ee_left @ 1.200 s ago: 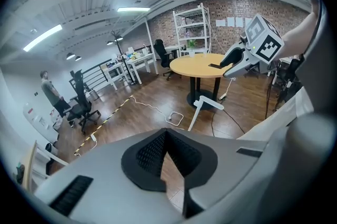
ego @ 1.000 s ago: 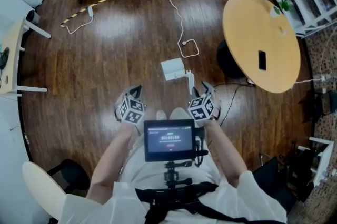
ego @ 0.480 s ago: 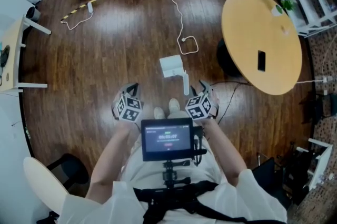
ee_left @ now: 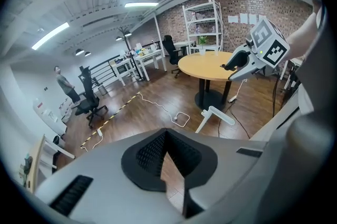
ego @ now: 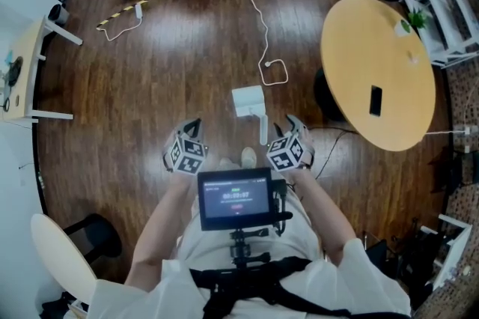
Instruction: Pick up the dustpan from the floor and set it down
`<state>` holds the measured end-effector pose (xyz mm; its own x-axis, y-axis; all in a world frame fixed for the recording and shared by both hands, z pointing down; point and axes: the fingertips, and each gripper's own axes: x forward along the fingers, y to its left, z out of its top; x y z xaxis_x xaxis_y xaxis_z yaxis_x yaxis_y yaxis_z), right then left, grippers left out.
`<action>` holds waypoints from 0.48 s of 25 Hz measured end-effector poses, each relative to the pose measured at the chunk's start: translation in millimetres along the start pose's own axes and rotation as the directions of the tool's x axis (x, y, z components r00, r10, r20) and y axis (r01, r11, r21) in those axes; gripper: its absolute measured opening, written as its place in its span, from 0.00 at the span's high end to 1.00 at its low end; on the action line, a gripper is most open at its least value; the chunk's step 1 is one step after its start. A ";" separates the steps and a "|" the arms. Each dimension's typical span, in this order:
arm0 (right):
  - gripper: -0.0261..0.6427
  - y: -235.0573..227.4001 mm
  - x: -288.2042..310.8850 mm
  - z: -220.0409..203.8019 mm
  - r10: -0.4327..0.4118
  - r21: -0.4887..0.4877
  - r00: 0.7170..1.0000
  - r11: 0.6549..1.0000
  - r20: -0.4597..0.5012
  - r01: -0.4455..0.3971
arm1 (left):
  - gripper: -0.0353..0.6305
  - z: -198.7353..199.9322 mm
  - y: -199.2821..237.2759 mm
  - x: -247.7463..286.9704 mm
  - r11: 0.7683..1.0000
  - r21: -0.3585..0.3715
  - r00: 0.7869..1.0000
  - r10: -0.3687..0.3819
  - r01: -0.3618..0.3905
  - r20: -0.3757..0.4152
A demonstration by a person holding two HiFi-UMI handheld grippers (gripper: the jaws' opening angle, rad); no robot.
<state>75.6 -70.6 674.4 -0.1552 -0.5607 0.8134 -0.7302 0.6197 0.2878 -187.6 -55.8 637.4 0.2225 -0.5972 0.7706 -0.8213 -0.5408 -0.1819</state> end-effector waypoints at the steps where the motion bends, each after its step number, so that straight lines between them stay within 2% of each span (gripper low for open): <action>1: 0.66 -3.3 2.7 0.6 -0.001 -0.007 1.000 1.000 0.002 0.001 | 0.96 1.2 0.5 0.7 1.000 -0.003 1.000 0.006 -0.006 -0.001; 7: 0.66 -7.4 7.6 4.0 0.027 -0.028 0.999 0.999 0.016 -0.027 | 0.96 4.1 1.3 -1.3 0.999 -0.027 0.999 0.036 -0.036 -0.006; 12: 0.66 7.3 14.8 5.5 0.060 -0.011 0.998 0.998 -0.003 -0.060 | 0.96 -4.3 0.7 -0.8 0.999 -0.037 1.000 0.021 -0.022 -0.020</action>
<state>64.3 -77.4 685.8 -0.1964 -0.5206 0.8309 -0.7119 0.6585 0.2443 -190.6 -53.2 639.3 0.1940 -0.5964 0.7789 -0.8448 -0.5052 -0.1764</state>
